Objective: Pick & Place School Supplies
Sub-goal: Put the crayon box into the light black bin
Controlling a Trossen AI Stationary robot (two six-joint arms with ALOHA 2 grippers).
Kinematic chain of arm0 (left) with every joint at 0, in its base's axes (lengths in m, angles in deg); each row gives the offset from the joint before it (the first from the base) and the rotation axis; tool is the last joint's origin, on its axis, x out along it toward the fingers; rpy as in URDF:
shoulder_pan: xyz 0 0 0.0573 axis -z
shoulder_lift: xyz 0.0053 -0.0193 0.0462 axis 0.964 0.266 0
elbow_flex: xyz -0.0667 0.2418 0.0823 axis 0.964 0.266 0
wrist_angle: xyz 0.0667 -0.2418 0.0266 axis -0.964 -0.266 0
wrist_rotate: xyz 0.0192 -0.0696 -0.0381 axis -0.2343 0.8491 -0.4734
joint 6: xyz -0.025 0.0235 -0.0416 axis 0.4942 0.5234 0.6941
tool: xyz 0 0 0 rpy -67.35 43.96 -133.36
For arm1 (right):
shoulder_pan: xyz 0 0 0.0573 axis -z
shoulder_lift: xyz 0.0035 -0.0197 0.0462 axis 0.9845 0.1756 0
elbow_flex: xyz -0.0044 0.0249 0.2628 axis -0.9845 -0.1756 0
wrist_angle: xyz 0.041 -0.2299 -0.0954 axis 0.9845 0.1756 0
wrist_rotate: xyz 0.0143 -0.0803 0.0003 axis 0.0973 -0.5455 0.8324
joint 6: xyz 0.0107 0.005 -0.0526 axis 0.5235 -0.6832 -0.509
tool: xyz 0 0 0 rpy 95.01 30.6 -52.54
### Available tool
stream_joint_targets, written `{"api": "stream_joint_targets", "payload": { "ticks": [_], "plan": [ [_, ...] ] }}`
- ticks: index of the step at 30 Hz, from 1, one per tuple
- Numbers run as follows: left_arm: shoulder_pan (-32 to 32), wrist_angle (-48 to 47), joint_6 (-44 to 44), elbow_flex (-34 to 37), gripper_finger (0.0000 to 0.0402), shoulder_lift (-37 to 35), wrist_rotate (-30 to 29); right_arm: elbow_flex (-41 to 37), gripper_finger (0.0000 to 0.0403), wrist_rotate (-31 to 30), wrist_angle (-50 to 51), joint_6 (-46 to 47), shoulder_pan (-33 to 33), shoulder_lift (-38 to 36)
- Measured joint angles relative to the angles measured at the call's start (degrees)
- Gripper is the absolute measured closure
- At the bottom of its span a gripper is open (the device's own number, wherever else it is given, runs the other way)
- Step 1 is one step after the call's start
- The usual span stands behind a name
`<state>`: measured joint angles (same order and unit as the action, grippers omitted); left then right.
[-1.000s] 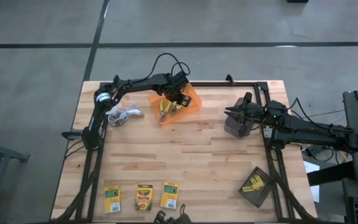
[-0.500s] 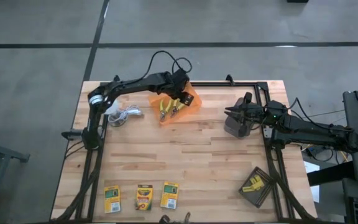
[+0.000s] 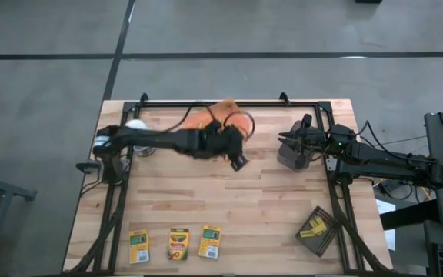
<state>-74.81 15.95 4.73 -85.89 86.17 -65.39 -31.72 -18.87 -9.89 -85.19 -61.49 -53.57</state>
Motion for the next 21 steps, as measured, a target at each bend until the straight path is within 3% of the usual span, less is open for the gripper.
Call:
{"api": "stream_joint_targets", "payload": {
  "ticks": [4, 7, 13, 21],
  "plan": [
    [6.1, -6.2, 13.7, 0.0, 0.0213, -0.8, -8.7, 0.0, 0.0335, 0.0, 0.0, 0.0, 0.0, 0.0],
    [9.3, -12.8, 21.3, 0.0, 0.0213, -1.3, -10.3, 0.0, 0.0335, 0.0, 0.0, 0.0, 0.0, 0.0],
    [14.0, -18.4, 26.1, 0.0, 0.0213, -1.5, -11.0, 0.0, 0.0335, 0.0, 0.0, 0.0, 0.0, 0.0],
    [20.1, -18.6, 29.6, 2.2, 0.0213, -1.5, -11.1, 0.0, 0.0335, 0.0, 0.0, 0.0, 0.0, 0.0]
  ]
}}
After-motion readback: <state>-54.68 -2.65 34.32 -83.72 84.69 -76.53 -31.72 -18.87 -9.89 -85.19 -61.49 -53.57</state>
